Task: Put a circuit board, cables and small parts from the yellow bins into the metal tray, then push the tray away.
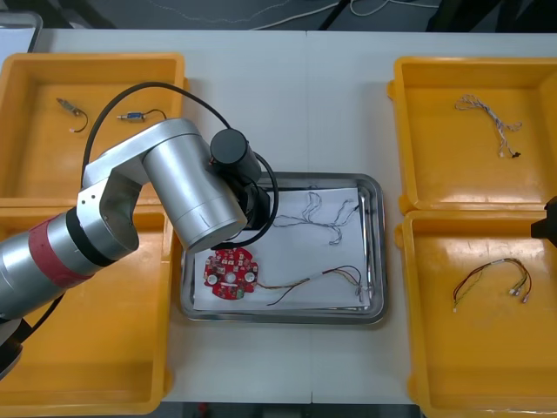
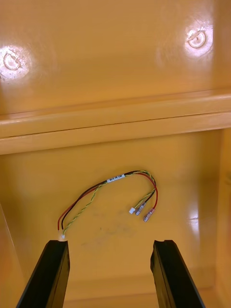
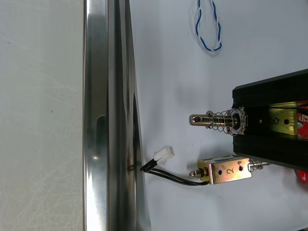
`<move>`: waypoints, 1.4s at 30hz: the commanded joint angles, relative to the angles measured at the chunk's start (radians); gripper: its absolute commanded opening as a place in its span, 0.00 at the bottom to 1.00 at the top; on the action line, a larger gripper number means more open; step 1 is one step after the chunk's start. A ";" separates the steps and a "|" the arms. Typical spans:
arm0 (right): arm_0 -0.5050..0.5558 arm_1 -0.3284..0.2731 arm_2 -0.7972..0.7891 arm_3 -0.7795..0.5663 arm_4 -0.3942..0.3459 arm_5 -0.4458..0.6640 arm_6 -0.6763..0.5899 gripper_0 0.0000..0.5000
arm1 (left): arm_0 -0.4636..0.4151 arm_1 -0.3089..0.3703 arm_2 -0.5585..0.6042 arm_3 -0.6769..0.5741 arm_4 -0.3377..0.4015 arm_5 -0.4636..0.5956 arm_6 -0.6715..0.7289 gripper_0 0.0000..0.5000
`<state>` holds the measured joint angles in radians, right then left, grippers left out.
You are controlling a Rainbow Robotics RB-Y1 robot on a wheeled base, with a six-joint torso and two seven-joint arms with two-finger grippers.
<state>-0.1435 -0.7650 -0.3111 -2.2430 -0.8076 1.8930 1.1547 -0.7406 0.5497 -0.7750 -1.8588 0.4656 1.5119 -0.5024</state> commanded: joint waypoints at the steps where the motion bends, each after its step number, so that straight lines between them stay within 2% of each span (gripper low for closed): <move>1: 0.013 0.012 -0.031 -0.006 -0.001 -0.012 0.043 1.00 | -0.045 -0.021 -0.014 -0.010 0.015 -0.019 0.082 0.00; 31: 0.013 0.023 -0.023 -0.023 -0.036 -0.022 0.051 1.00 | -0.046 -0.024 -0.041 0.041 -0.024 -0.068 0.122 0.02; 32: 0.013 0.024 -0.023 -0.023 -0.039 -0.022 0.051 1.00 | -0.045 -0.022 -0.040 0.039 -0.024 -0.068 0.122 0.15; 33: 0.013 0.024 -0.023 -0.023 -0.039 -0.020 0.051 1.00 | -0.045 -0.022 -0.040 0.041 -0.024 -0.068 0.123 0.24; 34: 0.013 0.024 -0.023 -0.021 -0.041 -0.022 0.053 1.00 | -0.046 -0.022 -0.040 0.041 -0.025 -0.068 0.123 0.42; 36: 0.013 0.024 -0.023 -0.023 -0.044 -0.023 0.053 1.00 | -0.046 -0.022 -0.041 0.039 -0.027 -0.068 0.125 0.62; 38: 0.013 0.024 -0.023 -0.023 -0.044 -0.023 0.053 1.00 | -0.046 -0.022 -0.040 0.039 -0.030 -0.070 0.125 0.76; 40: 0.013 0.024 -0.023 -0.024 -0.045 -0.025 0.054 1.00 | -0.046 -0.022 -0.040 0.039 -0.031 -0.068 0.125 0.82; 42: 0.013 0.023 -0.023 -0.026 -0.047 -0.025 0.054 1.00 | -0.046 -0.022 -0.040 0.039 -0.031 -0.068 0.125 0.93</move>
<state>-0.1435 -0.7506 -0.3111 -2.2433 -0.8441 1.8791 1.1580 -0.7442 0.5490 -0.7996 -1.8105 0.4479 1.4527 -0.4454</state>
